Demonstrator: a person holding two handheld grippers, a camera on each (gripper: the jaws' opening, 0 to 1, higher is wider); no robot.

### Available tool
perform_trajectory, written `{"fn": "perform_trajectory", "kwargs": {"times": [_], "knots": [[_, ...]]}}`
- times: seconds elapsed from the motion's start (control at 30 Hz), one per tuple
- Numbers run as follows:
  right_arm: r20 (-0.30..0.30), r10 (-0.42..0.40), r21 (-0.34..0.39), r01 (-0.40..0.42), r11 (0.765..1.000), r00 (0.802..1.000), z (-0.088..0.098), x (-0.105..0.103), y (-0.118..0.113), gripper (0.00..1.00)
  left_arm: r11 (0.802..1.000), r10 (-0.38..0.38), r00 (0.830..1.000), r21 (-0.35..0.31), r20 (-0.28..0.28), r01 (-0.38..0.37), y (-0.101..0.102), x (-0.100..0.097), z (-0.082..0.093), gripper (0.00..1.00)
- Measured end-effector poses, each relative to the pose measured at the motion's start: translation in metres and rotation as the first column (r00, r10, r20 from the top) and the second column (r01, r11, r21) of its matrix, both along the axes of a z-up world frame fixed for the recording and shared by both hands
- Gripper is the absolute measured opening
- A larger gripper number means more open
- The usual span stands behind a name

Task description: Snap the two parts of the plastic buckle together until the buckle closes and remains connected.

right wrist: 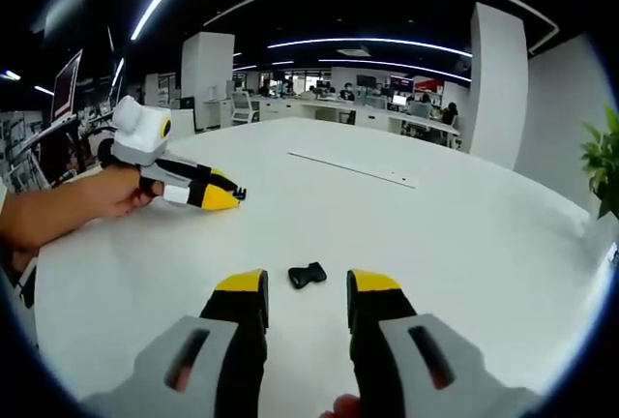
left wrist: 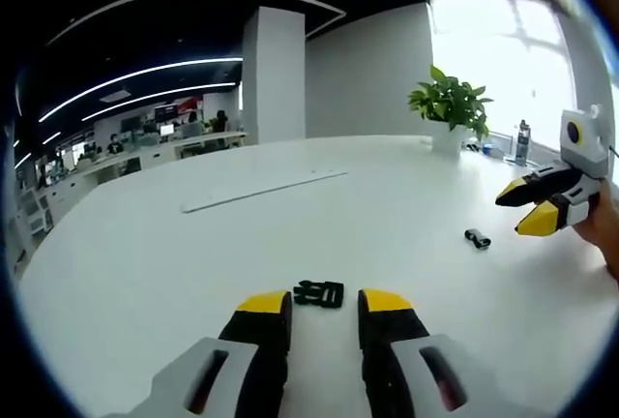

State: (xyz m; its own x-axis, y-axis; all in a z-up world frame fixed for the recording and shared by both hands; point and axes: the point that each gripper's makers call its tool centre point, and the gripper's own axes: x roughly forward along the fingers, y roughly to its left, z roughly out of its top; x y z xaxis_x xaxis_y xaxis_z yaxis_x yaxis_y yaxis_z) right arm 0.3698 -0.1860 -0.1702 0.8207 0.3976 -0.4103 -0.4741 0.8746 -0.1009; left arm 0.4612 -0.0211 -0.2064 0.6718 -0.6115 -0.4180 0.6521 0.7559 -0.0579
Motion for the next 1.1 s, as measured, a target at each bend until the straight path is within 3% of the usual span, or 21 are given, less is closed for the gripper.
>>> {"fn": "perform_trajectory", "kwargs": {"times": [0.57, 1.1], "knots": [[0.003, 0.005, -0.004, -0.005, 1.000, 1.000, 0.0004, -0.0008, 0.0007, 0.33, 1.000, 0.000, 1.000, 0.002, 0.010, 0.000, -0.0027, -0.0023, 0.0003, 0.20], [0.002, 0.011, -0.006, -0.011, 1.000, 1.000, -0.0001, -0.0010, 0.0015, 0.33, 1.000, 0.006, 1.000, 0.009, 0.011, -0.006, 0.0034, -0.0005, 0.0014, 0.19]]}}
